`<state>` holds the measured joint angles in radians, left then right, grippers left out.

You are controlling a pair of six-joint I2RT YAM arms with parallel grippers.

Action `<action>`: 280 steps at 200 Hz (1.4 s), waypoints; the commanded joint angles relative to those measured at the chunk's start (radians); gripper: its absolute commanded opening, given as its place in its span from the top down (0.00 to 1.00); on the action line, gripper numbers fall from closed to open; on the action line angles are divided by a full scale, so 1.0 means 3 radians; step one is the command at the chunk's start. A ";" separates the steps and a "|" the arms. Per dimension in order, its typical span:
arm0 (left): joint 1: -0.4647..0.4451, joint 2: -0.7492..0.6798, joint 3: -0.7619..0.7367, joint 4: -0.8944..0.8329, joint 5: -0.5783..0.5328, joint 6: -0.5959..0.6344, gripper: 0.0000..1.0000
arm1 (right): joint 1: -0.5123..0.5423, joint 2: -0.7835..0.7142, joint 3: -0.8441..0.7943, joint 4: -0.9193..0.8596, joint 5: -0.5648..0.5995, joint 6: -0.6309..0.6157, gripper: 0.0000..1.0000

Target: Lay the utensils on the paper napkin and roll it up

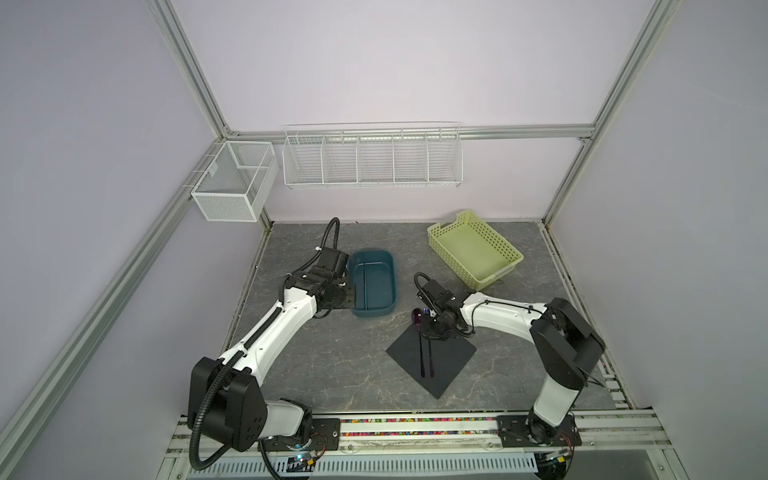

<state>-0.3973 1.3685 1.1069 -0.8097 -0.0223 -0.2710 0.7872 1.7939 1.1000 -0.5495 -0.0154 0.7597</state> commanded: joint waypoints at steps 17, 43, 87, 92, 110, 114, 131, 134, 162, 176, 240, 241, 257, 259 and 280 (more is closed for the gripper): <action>0.0019 -0.0073 -0.0028 -0.0006 -0.0046 0.0060 0.82 | 0.0015 0.0080 0.0044 -0.0028 0.0013 0.0069 0.81; 0.0018 -0.0057 -0.0023 -0.0011 -0.0043 0.0063 0.82 | 0.0015 0.0080 0.0041 -0.0018 0.0006 0.0083 0.83; 0.0016 -0.0047 -0.0018 -0.0011 -0.0039 0.0060 0.82 | 0.0015 0.0076 0.0046 -0.0017 -0.0002 0.0094 0.87; 0.0018 -0.0047 -0.0018 -0.0011 -0.0042 0.0060 0.82 | 0.0015 0.0076 0.0044 -0.0019 -0.0005 0.0093 0.87; 0.0016 -0.0042 -0.0015 -0.0010 -0.0044 0.0060 0.82 | 0.0015 0.0062 0.0051 -0.0024 -0.0004 0.0092 0.87; 0.0015 -0.0045 -0.0014 -0.0014 -0.0046 0.0060 0.82 | 0.0014 0.0059 0.0051 -0.0024 -0.0005 0.0095 0.88; 0.0018 -0.0043 -0.0016 -0.0016 -0.0047 0.0060 0.82 | 0.0015 0.0049 0.0056 -0.0026 -0.0005 0.0089 0.88; 0.0018 -0.0042 -0.0018 -0.0016 -0.0046 0.0060 0.82 | 0.0015 0.0050 0.0056 -0.0032 -0.0002 0.0090 0.88; 0.0018 -0.0043 -0.0018 -0.0016 -0.0044 0.0062 0.82 | 0.0017 0.0044 0.0065 -0.0030 -0.0007 0.0081 0.90; 0.0017 -0.0046 -0.0017 -0.0016 -0.0046 0.0059 0.82 | 0.0014 0.0046 0.0071 -0.0040 -0.0008 0.0079 0.90; 0.0016 -0.0034 -0.0019 -0.0016 -0.0049 0.0060 0.82 | 0.0015 0.0079 0.0091 -0.0026 -0.0006 0.0065 0.92; 0.0018 -0.0035 -0.0019 -0.0016 -0.0049 0.0060 0.82 | 0.0017 0.0079 0.0091 -0.0025 -0.0005 0.0068 0.92; 0.0017 -0.0031 -0.0022 -0.0016 -0.0050 0.0060 0.82 | 0.0016 0.0094 0.0102 -0.0024 -0.0011 0.0069 0.92; 0.0016 -0.0031 -0.0019 -0.0016 -0.0053 0.0061 0.82 | 0.0017 0.0097 0.0102 -0.0022 -0.0010 0.0069 0.92; 0.0018 -0.0031 -0.0023 -0.0016 -0.0049 0.0060 0.82 | 0.0015 0.0117 0.0107 -0.0026 -0.0021 0.0073 0.92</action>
<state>-0.3973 1.3685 1.1069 -0.8097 -0.0284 -0.2707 0.7872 1.8053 1.1141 -0.5484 -0.0166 0.7673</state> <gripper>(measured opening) 0.183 0.081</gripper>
